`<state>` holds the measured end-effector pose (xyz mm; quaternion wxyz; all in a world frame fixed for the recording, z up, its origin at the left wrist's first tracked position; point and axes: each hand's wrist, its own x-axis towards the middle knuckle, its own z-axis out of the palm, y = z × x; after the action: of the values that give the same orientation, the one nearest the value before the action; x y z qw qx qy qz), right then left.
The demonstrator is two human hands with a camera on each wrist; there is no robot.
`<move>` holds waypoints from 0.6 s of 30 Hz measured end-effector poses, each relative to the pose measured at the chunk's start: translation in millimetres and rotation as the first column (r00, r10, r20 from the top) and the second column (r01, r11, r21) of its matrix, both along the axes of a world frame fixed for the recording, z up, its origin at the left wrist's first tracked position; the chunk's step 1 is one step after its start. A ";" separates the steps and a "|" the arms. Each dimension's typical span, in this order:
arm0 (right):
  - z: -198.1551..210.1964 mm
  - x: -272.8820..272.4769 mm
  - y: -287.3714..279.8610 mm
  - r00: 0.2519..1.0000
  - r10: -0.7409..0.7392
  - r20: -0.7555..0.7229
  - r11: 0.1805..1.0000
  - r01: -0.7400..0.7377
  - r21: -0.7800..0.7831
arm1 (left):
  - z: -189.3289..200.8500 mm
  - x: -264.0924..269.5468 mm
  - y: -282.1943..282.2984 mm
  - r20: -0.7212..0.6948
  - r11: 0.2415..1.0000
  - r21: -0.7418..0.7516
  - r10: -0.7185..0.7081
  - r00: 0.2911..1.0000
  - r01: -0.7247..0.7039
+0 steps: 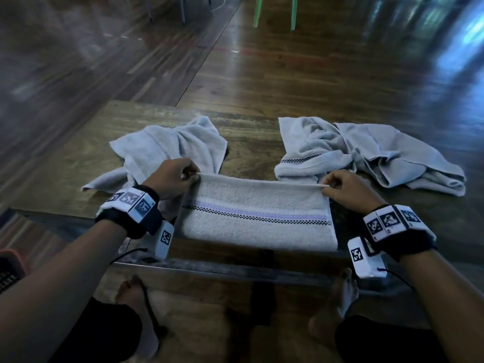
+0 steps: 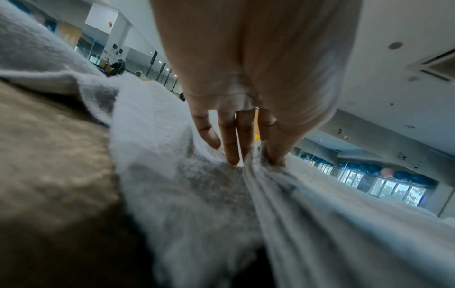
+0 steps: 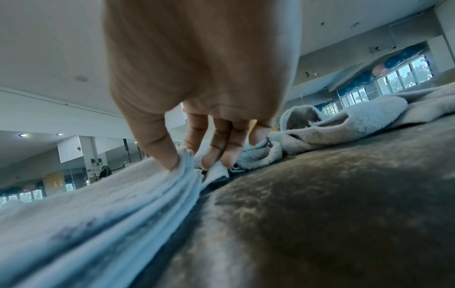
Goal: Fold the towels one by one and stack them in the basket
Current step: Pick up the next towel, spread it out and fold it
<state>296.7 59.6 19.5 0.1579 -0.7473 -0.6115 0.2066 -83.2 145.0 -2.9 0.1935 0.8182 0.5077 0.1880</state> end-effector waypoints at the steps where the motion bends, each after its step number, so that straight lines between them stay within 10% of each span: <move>1: -0.2 1.3 1.8 1.000 0.012 -0.009 1.000 -0.012 -0.004 | -0.3 1.0 1.6 -0.024 1.000 -0.015 -0.001 1.000 0.001; 18: -3.7 -0.6 17.8 0.976 0.207 0.062 0.978 -0.205 -0.047 | 4.8 0.5 10.2 -0.118 0.997 -0.074 -0.007 0.993 -0.002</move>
<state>296.1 77.4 15.8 0.1002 -0.6894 -0.6862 0.2092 -82.7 155.2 1.9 0.1934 0.8208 0.5238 0.1199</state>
